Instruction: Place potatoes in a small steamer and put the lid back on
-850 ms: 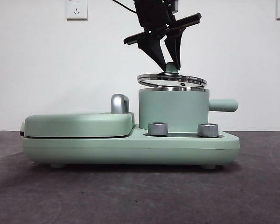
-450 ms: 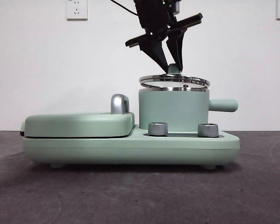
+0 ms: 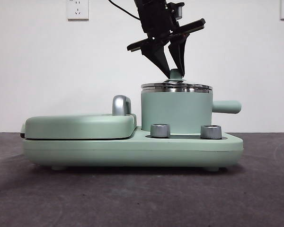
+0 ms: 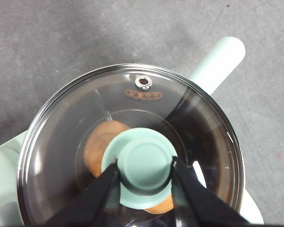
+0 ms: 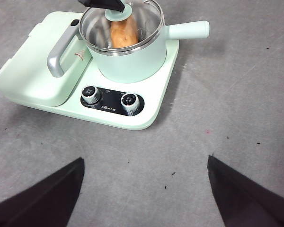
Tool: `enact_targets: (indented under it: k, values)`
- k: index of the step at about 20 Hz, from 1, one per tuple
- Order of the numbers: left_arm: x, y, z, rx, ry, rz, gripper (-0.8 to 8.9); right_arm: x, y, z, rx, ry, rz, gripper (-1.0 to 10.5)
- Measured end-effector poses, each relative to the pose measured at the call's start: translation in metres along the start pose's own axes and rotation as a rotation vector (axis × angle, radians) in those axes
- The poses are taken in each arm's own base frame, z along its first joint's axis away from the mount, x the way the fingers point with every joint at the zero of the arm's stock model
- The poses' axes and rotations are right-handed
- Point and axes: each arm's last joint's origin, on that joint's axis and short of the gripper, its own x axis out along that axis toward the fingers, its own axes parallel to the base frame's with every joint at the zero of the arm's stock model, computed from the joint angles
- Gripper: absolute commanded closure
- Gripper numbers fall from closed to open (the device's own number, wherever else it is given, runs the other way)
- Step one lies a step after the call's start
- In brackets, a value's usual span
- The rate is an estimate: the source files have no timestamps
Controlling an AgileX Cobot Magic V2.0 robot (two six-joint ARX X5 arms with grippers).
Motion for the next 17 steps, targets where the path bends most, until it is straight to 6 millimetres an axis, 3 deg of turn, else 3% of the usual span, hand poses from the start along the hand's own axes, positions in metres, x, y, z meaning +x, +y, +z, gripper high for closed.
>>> enact_targets:
  k: [3,7,11,14,17]
  values:
    - [0.000,0.000,0.000,0.000,0.005,0.001,7.15,0.000,0.000,0.000,0.000,0.000,0.000,5.3]
    - [0.000,0.000,-0.003,0.000,0.035,0.004,3.86,0.000,0.000,0.000,0.000,0.000,0.000,5.3]
    - [-0.016,0.008,0.000,-0.013,0.027,0.012,3.44,0.000,0.000,0.000,0.000,0.000,0.000,5.3]
    - [-0.059,0.016,0.000,-0.029,0.031,0.026,3.45,0.000,0.000,0.000,0.000,0.000,0.000,5.3]
    - [-0.143,0.012,-0.003,-0.025,-0.081,0.011,3.46,0.000,0.001,0.000,0.000,0.002,0.019,5.3]
